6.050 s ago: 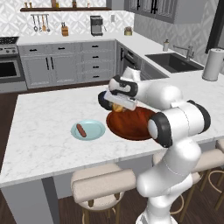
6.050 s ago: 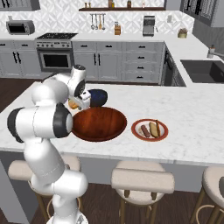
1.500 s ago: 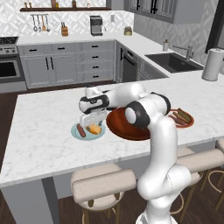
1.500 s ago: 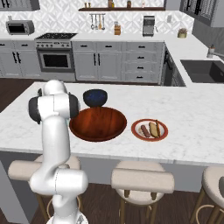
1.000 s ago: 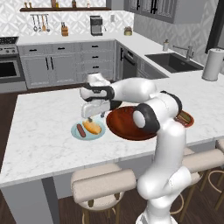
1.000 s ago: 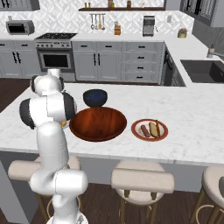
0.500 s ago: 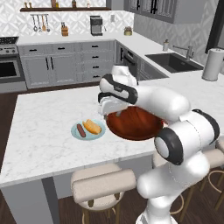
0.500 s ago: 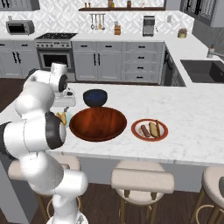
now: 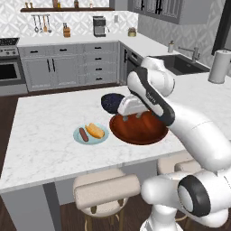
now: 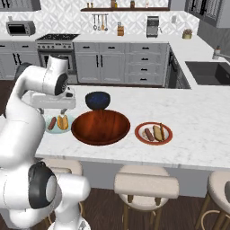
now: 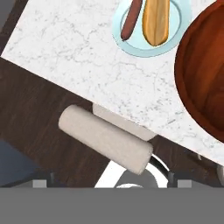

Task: Place one bun and one sausage from the bowl on each plate.

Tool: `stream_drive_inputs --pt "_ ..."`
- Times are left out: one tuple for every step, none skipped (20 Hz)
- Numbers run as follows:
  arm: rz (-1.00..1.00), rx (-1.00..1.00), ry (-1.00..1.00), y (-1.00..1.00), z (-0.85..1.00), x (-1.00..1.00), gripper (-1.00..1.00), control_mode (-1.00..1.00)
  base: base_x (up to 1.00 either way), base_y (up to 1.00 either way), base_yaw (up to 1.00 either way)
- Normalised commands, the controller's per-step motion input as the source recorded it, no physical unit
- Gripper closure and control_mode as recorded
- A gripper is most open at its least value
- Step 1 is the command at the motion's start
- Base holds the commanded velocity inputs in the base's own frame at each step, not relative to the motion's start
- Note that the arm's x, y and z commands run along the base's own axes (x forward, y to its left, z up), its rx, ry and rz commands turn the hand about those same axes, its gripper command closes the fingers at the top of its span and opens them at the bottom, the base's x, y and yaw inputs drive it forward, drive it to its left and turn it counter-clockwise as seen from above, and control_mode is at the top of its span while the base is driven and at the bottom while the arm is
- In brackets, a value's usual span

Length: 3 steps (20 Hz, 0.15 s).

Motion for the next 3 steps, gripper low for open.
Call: stream_drive_inputs --pt "0.0 0.0 0.08 -0.25 1.0 -0.68 -1.0 -1.0 0.0 0.0 0.0" --pt "0.0 0.0 0.11 -0.23 1.0 -0.65 -1.0 -1.0 0.0 0.0 0.0" --pt "0.0 0.0 0.14 -0.33 1.0 -0.61 -1.0 -1.0 0.0 0.0 0.0"
